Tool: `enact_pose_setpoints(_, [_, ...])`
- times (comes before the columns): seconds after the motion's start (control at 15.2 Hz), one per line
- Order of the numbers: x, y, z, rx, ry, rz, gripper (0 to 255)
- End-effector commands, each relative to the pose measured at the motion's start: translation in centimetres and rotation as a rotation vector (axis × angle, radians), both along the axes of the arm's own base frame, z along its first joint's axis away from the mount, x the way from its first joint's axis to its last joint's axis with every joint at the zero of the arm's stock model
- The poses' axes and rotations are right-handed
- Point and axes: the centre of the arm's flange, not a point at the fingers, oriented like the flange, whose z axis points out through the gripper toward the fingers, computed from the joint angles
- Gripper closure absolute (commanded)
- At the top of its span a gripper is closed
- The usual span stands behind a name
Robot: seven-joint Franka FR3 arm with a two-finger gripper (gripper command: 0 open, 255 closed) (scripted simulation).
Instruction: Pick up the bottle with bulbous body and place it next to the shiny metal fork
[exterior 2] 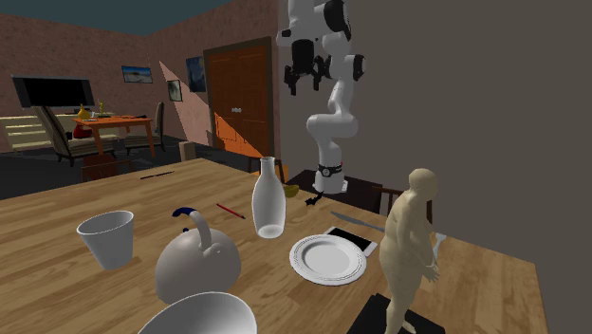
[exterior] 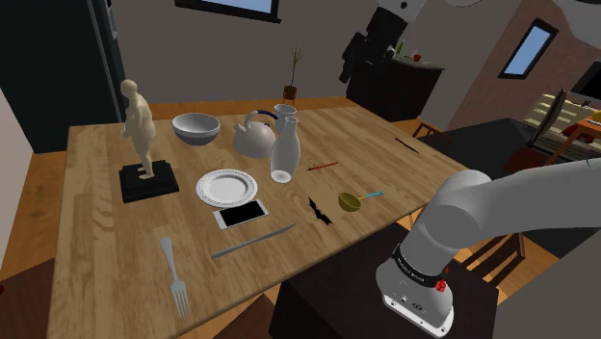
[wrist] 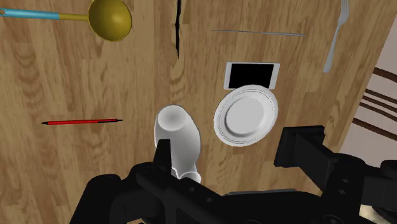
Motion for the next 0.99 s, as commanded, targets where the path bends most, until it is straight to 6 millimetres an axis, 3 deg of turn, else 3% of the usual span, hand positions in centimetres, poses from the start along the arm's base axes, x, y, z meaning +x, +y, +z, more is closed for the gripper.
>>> enact_pose_setpoints(0.0, [0.0, 0.0, 0.0, 0.000, 0.000, 0.000, 0])
enact_pose_setpoints(0.92, [13.7, 0.4, -12.5, -0.126, 0.025, 0.007, 0])
